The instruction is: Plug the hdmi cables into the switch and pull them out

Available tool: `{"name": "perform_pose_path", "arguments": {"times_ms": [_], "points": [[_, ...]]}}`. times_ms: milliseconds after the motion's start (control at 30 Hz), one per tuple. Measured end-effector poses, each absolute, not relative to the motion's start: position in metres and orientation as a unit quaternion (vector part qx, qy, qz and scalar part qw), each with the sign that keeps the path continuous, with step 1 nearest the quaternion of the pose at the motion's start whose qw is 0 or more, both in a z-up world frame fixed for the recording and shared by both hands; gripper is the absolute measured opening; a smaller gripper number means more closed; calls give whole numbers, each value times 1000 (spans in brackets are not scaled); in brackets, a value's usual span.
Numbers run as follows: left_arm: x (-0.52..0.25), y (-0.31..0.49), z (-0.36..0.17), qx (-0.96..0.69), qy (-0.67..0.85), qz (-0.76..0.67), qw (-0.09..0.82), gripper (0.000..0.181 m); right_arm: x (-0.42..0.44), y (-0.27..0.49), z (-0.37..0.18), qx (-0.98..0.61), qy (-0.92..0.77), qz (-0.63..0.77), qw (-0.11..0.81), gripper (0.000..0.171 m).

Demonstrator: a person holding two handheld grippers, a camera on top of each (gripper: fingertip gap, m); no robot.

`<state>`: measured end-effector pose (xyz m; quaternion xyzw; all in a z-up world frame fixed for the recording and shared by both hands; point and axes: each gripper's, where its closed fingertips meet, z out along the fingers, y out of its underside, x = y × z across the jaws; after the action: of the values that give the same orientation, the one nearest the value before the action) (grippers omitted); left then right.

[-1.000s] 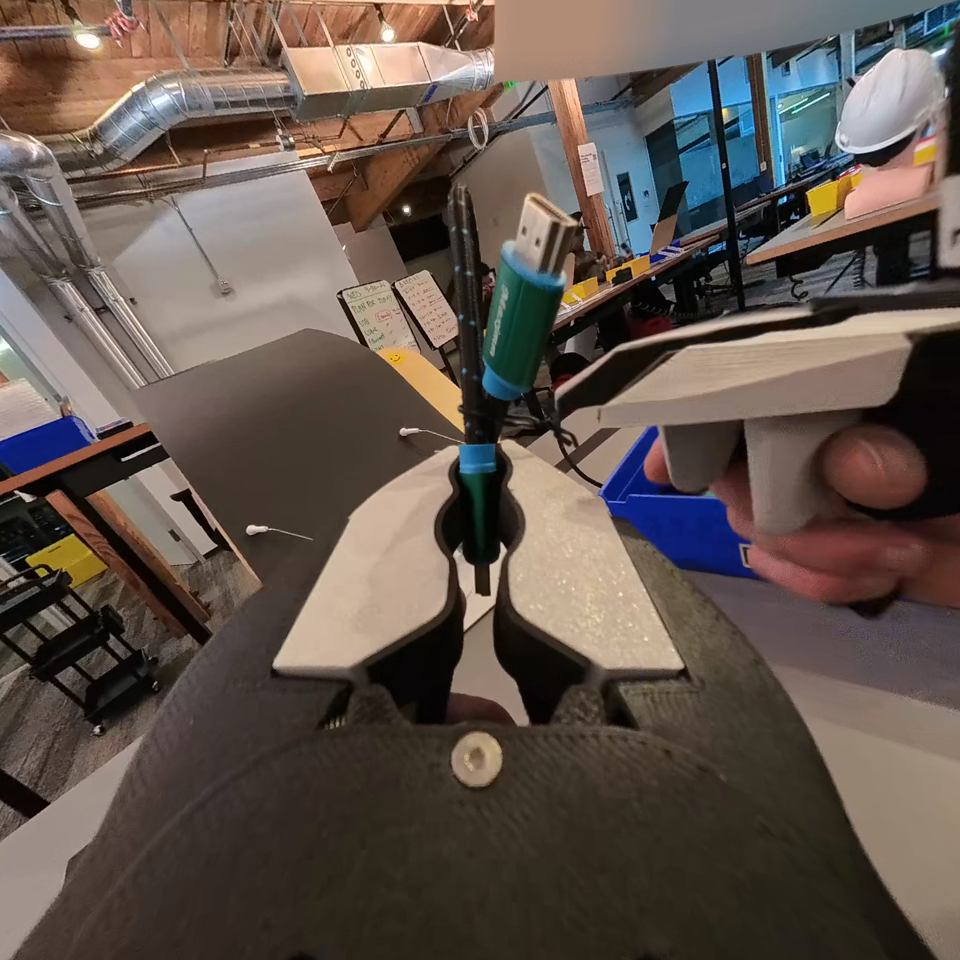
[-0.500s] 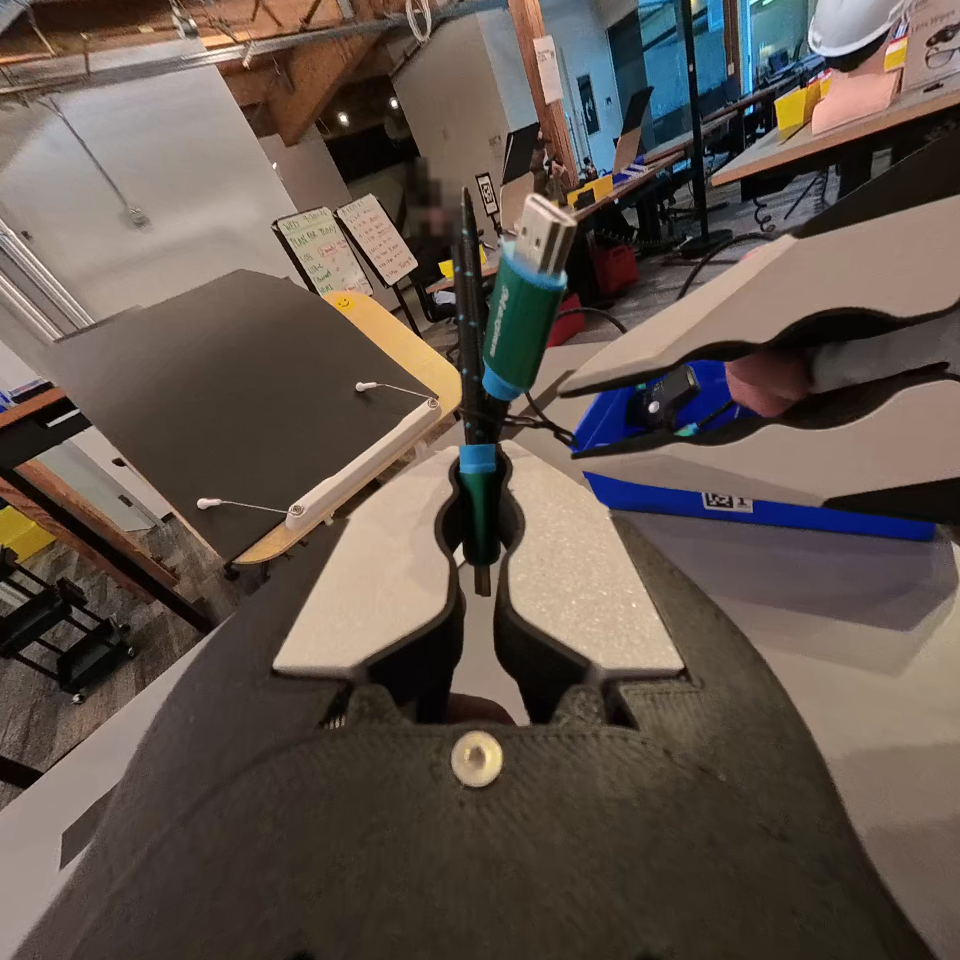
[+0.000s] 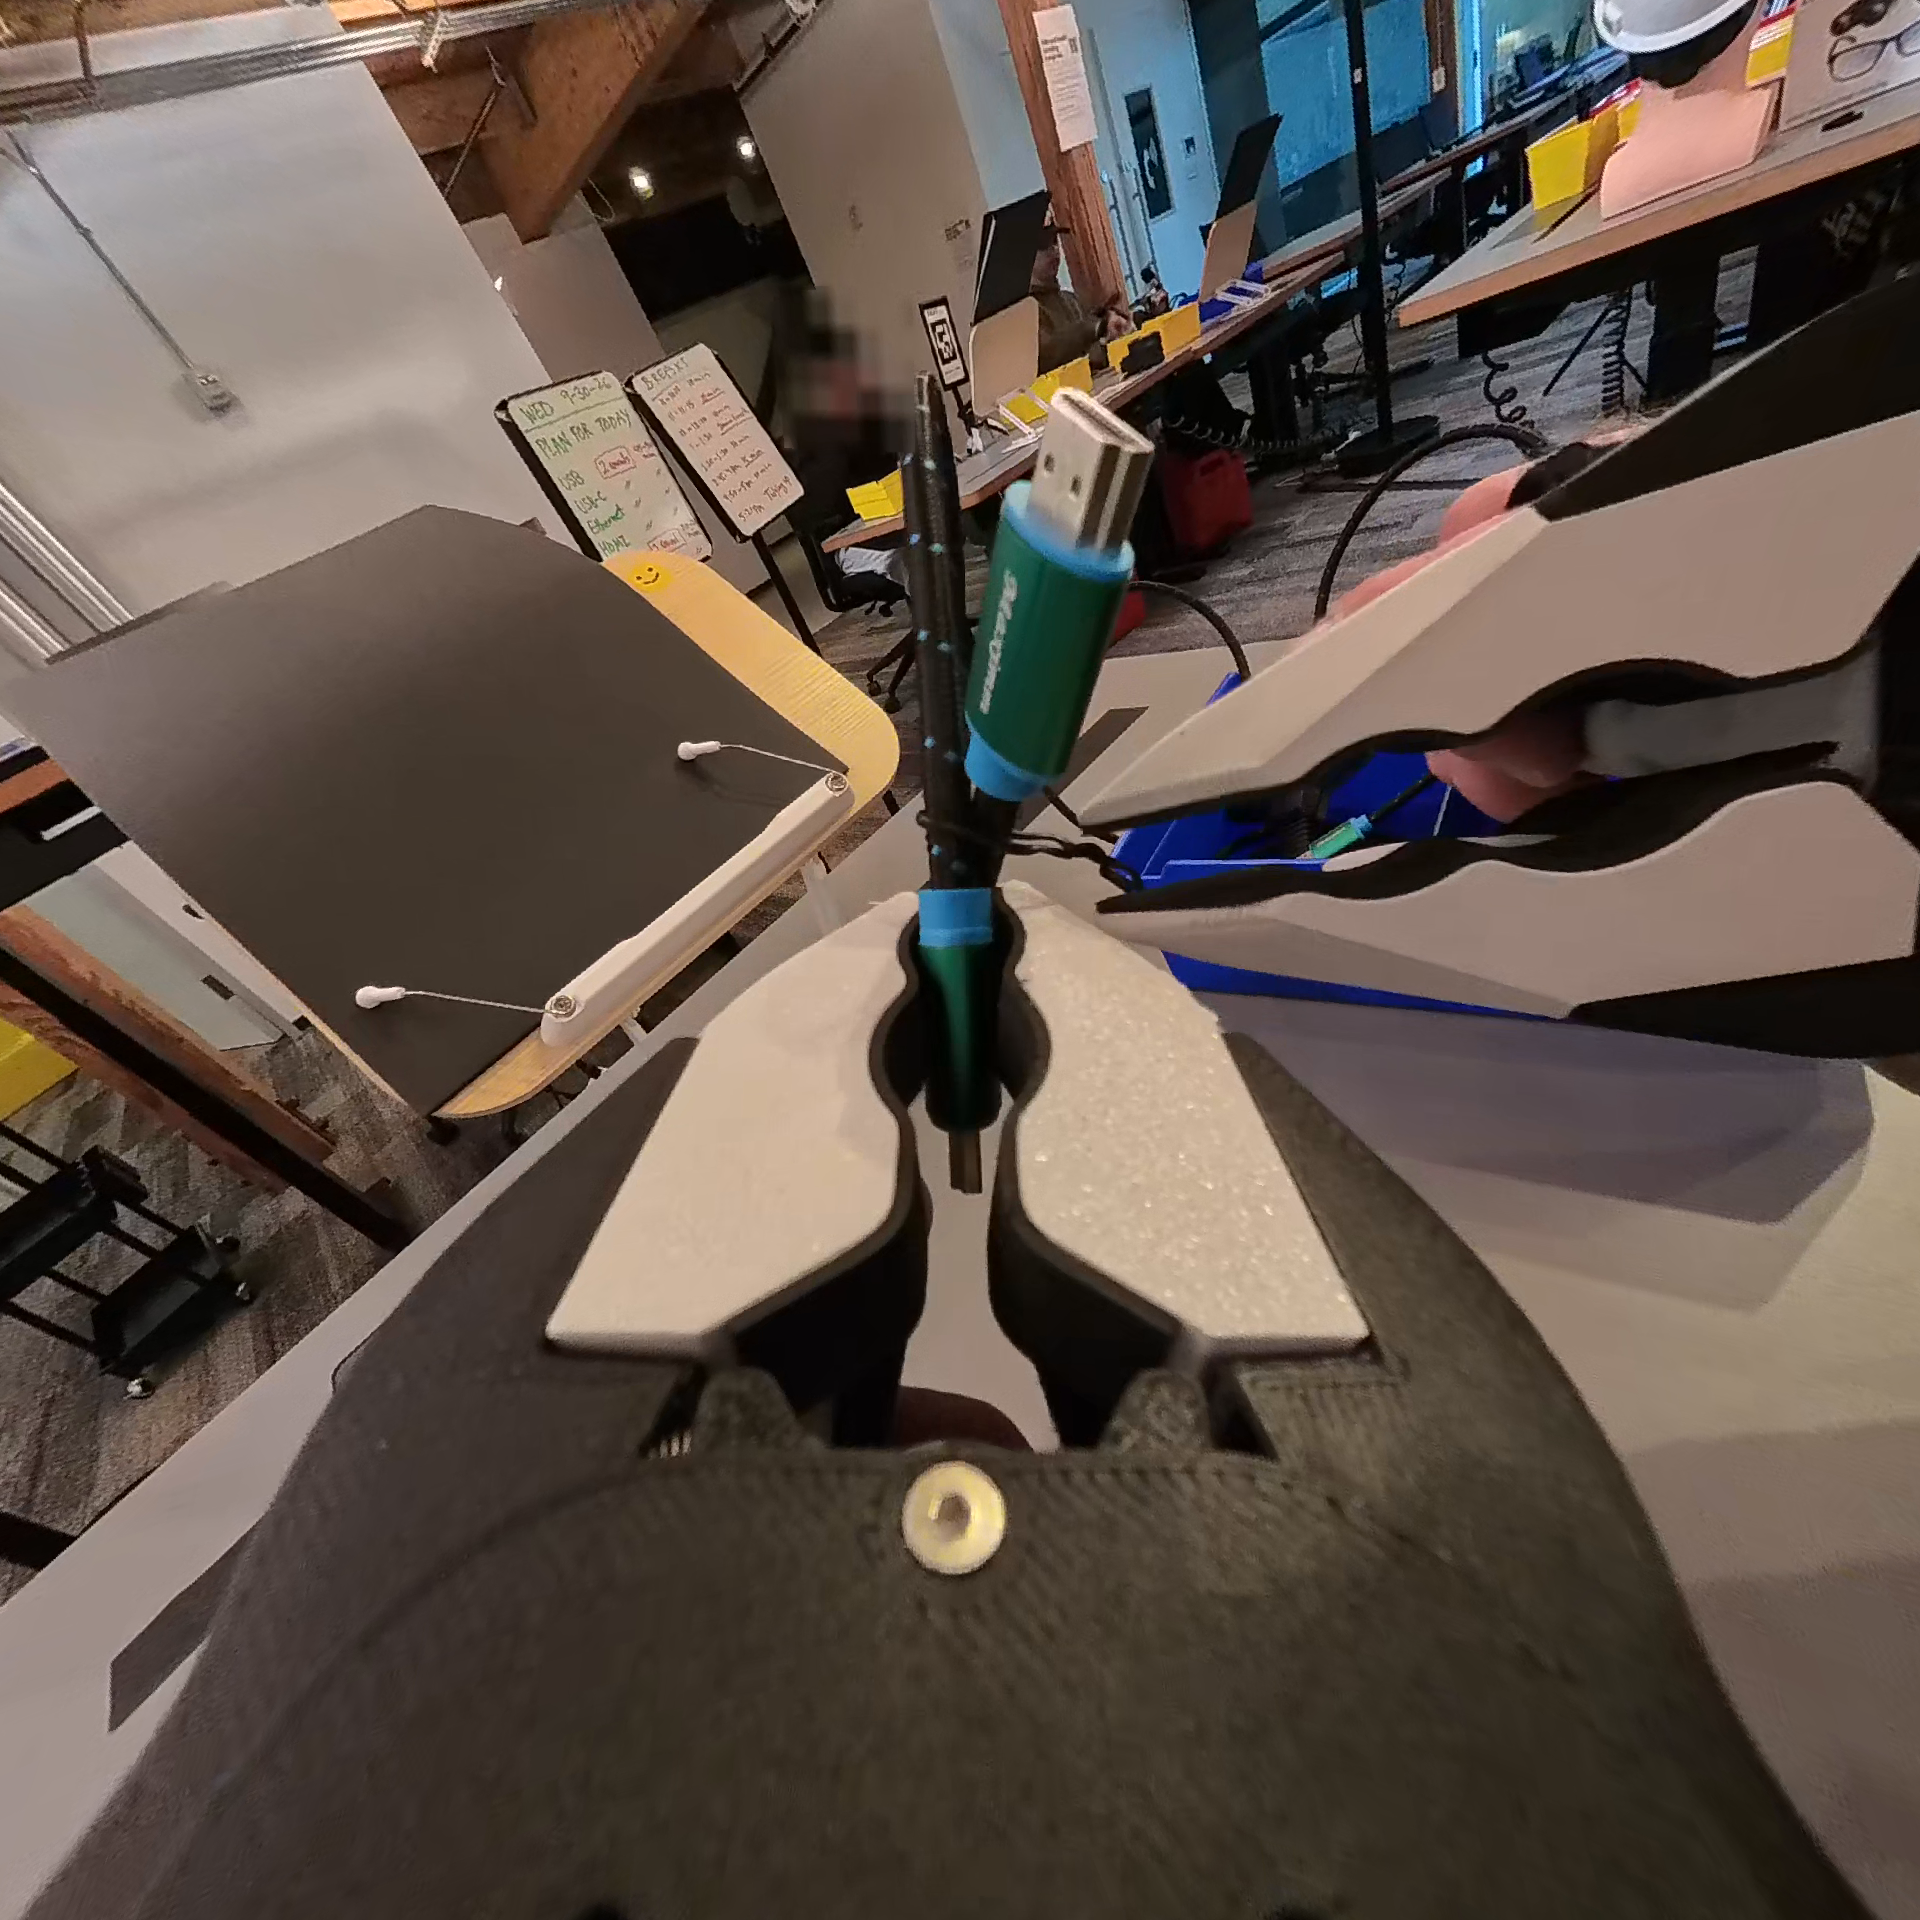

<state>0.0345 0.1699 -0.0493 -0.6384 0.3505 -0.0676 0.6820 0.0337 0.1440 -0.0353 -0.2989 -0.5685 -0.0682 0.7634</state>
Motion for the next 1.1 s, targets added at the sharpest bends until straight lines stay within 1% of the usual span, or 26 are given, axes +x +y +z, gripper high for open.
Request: {"name": "perform_pose_path", "arguments": {"times_ms": [133,200,300,500,867,1100], "points": [[35,169,-49,-638,351,-68,682,7,35,146,-35,-304,-566,-64,764,2],[35,169,-49,-638,352,-68,682,7,35,146,-35,-305,-565,-60,764,2],[34,169,-49,-639,351,-69,681,7,36,146,-34,-308,-561,-49,767,16],[34,168,-48,-641,350,-74,679,7,37,147,-38,-307,-569,-51,761,16],[37,166,-49,-641,354,-78,677,7,39,150,-38,-310,-565,-55,763,4],[37,166,-49,-640,355,-78,677,7,41,150,-36,-314,-560,-42,765,2]]}}
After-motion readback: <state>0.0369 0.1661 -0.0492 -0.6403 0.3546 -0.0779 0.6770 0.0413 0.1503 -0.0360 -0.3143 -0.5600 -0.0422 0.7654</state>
